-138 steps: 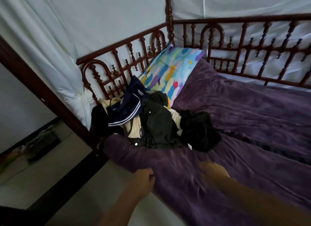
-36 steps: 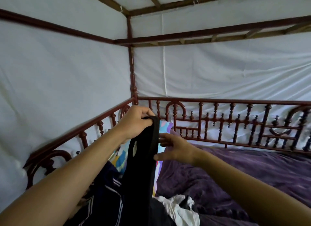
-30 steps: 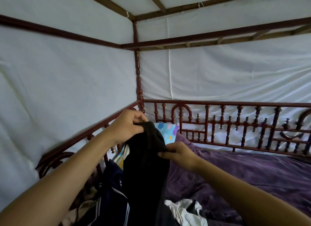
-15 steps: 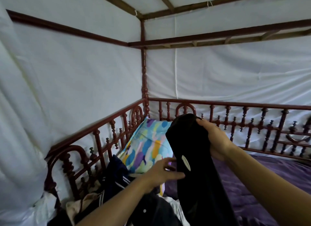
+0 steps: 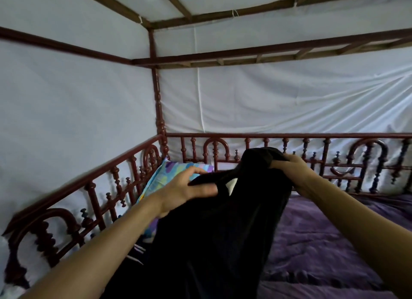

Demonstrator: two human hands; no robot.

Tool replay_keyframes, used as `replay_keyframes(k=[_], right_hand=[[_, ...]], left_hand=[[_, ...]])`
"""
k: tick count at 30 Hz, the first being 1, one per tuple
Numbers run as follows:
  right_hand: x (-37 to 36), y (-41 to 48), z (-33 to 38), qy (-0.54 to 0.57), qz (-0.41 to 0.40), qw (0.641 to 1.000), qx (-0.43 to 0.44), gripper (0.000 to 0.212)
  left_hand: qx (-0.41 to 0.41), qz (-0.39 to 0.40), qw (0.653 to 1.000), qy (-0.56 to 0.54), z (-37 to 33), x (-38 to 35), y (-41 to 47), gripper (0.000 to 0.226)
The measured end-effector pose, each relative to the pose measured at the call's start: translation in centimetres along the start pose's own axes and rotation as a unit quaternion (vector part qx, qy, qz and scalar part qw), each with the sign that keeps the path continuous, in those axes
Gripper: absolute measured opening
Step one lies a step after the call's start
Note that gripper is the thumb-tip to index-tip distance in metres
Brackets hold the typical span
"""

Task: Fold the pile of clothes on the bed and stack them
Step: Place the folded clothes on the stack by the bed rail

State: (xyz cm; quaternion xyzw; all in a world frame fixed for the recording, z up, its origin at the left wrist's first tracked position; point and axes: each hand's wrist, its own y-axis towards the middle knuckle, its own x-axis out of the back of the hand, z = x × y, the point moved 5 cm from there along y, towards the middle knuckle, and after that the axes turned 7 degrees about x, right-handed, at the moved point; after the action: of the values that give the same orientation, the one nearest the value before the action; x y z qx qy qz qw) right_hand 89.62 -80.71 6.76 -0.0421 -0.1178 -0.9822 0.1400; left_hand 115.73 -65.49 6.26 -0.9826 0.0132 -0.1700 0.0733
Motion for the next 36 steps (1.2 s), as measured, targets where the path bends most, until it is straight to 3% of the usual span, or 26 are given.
replay_keyframes(k=[1, 2, 3, 4, 6, 8, 11, 13, 16, 18, 19, 21, 22, 24, 26, 28, 30, 33, 36], right_hand=[[0.5, 0.2, -0.4, -0.008, -0.013, 1.000, -0.011, 0.015], [0.8, 0.3, -0.8, -0.010, -0.015, 1.000, -0.020, 0.016], [0.8, 0.4, -1.0, -0.014, -0.007, 1.000, -0.026, 0.018], [0.6, 0.3, -1.0, -0.016, 0.008, 0.999, -0.028, 0.019], [-0.4, -0.2, -0.9, -0.036, 0.051, 0.998, -0.026, 0.018], [-2.1, -0.9, -0.7, -0.084, 0.088, 0.993, -0.008, 0.013], [-6.0, -2.3, 0.0, -0.112, 0.112, 0.986, 0.057, 0.021], [-8.8, -3.7, 0.8, -0.069, 0.124, 0.986, 0.092, 0.027], [-11.8, -5.3, 1.6, -0.067, 0.141, 0.977, 0.147, 0.020], [-12.9, -5.6, 1.6, -0.241, 0.157, 0.940, 0.183, 0.046], [-13.3, -5.4, 1.4, -0.368, 0.150, 0.894, 0.208, 0.049], [-14.0, -4.8, 0.8, -0.526, 0.138, 0.805, 0.236, 0.032], [-13.9, -4.3, 0.4, -0.547, 0.139, 0.792, 0.235, 0.021], [-12.5, -2.9, -0.5, -0.516, 0.151, 0.821, 0.191, 0.007], [-10.6, -1.6, -0.8, -0.403, 0.163, 0.893, 0.116, 0.015], [-9.4, -0.7, -0.1, -0.319, 0.145, 0.931, 0.104, 0.018], [-9.2, -0.8, 1.2, -0.272, 0.137, 0.943, 0.136, 0.019], [-9.5, -1.9, 3.1, -0.182, 0.172, 0.952, 0.175, 0.013], [-9.0, -3.6, 4.8, -0.116, 0.237, 0.948, 0.176, 0.020]], left_hand=[[-0.012, -0.034, 0.983, 0.180, -0.4, 0.6, -0.4, 0.065], [-0.034, -0.089, 0.935, 0.341, -0.7, 1.4, -0.6, 0.062], [-0.062, -0.145, 0.887, 0.433, -1.0, 2.2, -0.7, 0.052], [-0.088, -0.197, 0.869, 0.445, -1.5, 3.1, -1.1, 0.039], [-0.122, -0.271, 0.893, 0.338, -1.8, 5.0, -1.7, 0.022], [-0.142, -0.318, 0.908, 0.233, -2.5, 6.6, -2.3, 0.031], [-0.159, -0.333, 0.911, 0.185, -4.3, 7.0, -2.9, 0.032], [-0.157, -0.330, 0.912, 0.186, -5.3, 6.9, -3.1, 0.025], [-0.155, -0.344, 0.903, 0.205, -6.2, 7.3, -3.5, 0.020], [-0.146, -0.361, 0.893, 0.224, -6.4, 7.7, -3.9, 0.018], [-0.142, -0.363, 0.892, 0.228, -6.3, 8.1, -4.1, 0.018], [-0.132, -0.370, 0.889, 0.235, -5.9, 9.1, -4.6, 0.019], [-0.123, -0.378, 0.881, 0.258, -5.6, 9.8, -4.9, 0.018], [-0.077, -0.389, 0.845, 0.357, -4.5, 11.6, -5.7, 0.016], [0.009, -0.371, 0.817, 0.441, -2.3, 13.5, -6.2, 0.013], [0.065, -0.342, 0.826, 0.444, 0.3, 14.8, -6.2, 0.012], [0.061, -0.344, 0.859, 0.374, 2.2, 15.6, -5.9, 0.014], [0.029, -0.360, 0.926, 0.112, 3.9, 16.6, -5.4, 0.021], [-0.010, -0.295, 0.954, -0.053, 4.8, 16.2, -4.4, 0.021]])
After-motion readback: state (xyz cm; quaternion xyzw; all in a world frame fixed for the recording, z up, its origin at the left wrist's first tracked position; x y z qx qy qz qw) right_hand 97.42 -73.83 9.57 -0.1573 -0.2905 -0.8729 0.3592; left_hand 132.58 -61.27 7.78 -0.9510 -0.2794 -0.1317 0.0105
